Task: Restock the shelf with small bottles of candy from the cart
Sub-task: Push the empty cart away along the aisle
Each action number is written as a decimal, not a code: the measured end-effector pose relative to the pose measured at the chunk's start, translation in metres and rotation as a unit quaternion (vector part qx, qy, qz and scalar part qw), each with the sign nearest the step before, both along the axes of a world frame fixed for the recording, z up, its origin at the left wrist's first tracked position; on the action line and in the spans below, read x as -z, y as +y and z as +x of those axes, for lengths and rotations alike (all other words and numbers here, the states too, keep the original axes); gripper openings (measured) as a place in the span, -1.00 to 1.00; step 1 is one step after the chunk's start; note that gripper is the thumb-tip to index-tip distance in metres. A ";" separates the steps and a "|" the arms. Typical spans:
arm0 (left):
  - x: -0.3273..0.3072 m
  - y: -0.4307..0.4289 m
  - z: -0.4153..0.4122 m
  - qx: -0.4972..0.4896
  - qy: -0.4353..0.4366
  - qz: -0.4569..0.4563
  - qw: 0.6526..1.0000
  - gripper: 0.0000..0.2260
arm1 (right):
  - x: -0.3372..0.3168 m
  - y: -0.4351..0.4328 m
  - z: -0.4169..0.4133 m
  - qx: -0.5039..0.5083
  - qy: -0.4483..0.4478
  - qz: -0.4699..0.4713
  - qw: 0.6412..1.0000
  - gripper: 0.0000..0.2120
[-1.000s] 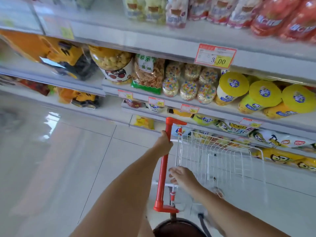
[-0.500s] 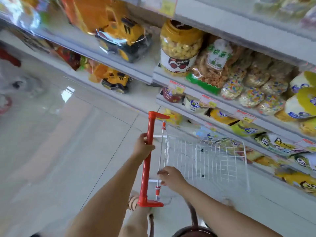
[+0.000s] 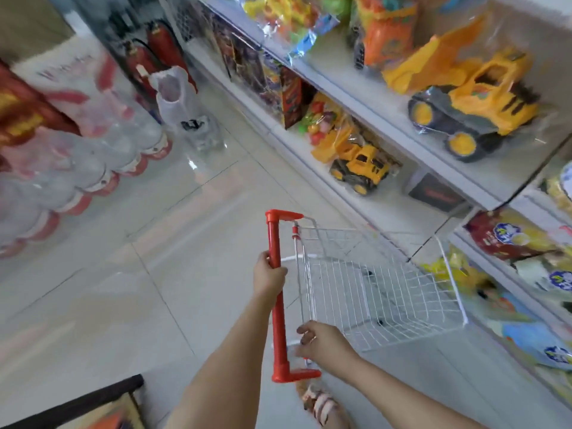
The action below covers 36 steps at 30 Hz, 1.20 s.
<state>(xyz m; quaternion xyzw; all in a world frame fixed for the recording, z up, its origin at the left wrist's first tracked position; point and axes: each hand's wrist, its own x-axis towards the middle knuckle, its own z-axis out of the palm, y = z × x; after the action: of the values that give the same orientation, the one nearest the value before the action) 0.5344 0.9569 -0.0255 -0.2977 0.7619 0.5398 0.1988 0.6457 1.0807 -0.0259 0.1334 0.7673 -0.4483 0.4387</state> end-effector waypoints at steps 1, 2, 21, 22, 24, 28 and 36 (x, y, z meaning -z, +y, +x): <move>0.001 -0.024 -0.007 -0.028 0.001 -0.003 1.000 -0.73 | 0.002 -0.019 -0.005 -0.029 0.006 0.000 1.000 -0.51; 0.001 -0.046 -0.012 -0.058 -0.001 -0.009 0.998 -0.74 | 0.003 -0.038 -0.010 -0.059 0.014 0.000 0.998 -0.47; 0.002 -0.327 -0.031 0.102 -0.090 -0.436 0.889 -0.65 | 0.007 -0.259 -0.253 -0.487 0.240 0.072 0.837 -0.65; 0.003 -0.338 -0.036 0.110 -0.100 -0.418 0.896 -0.36 | 0.007 -0.271 -0.274 -0.485 0.271 0.074 0.828 -0.64; 0.003 -0.364 -0.045 0.100 -0.111 -0.383 0.911 -0.08 | 0.011 -0.305 -0.318 -0.495 0.326 0.053 0.804 -0.60; -0.006 -0.414 -0.067 0.057 -0.109 -0.353 0.928 -0.50 | 0.028 -0.398 -0.386 -0.530 0.358 0.058 0.766 -0.65; -0.002 -0.567 -0.074 0.007 -0.100 -0.362 0.927 -0.66 | 0.010 -0.617 -0.412 -0.593 0.426 0.035 0.683 -0.39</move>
<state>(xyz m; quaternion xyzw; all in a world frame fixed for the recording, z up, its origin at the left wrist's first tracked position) 0.4605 0.3903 -0.0232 -0.3967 0.8837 0.1929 0.1564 0.2341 0.4639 -0.0363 -0.5396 0.8052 -0.0759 0.2338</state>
